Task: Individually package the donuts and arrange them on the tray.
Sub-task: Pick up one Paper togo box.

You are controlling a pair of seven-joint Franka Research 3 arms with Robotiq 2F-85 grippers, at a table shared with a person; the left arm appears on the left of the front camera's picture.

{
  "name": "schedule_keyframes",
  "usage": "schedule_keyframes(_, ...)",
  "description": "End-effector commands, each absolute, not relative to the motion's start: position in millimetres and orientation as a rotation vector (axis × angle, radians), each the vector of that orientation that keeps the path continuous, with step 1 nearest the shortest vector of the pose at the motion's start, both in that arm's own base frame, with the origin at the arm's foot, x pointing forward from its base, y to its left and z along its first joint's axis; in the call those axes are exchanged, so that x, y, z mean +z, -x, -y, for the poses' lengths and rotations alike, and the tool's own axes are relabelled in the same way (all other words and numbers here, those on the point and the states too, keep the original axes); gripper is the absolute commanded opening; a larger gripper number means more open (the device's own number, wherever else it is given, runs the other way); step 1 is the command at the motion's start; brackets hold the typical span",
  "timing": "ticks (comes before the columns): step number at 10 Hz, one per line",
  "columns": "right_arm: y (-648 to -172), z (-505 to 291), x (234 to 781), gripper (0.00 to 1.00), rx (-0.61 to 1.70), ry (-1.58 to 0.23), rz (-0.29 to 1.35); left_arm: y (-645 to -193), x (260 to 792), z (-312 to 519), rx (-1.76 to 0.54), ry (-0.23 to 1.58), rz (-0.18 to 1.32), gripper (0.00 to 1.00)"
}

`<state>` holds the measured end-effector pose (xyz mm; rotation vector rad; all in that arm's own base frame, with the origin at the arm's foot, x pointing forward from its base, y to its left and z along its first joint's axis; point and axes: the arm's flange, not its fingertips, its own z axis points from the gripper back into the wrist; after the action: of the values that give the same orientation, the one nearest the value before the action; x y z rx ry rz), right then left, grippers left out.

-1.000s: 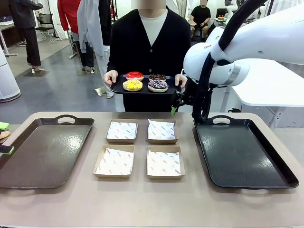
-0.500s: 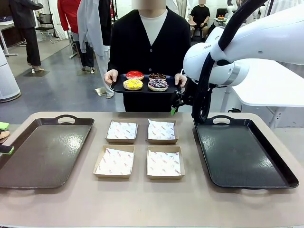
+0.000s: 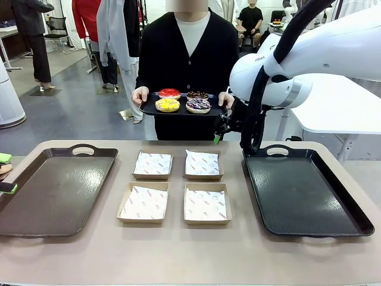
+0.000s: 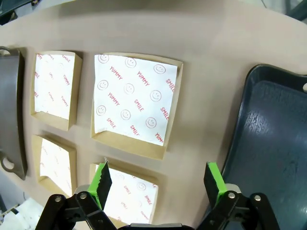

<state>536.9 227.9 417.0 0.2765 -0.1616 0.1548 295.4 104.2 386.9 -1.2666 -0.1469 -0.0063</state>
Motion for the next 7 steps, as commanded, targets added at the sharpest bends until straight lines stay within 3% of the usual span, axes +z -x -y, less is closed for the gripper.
schedule_keyframes(1, -537, -228, 418, 1.00, 0.155, -0.276, 0.160, -294, 389, -104, -0.013, 1.274, 0.147, 1.00)
schedule_keyframes(7, -578, -263, 398, 1.00, 0.012, -0.117, 0.105, -294, 389, -104, -0.013, 1.274, 0.147, 1.00)
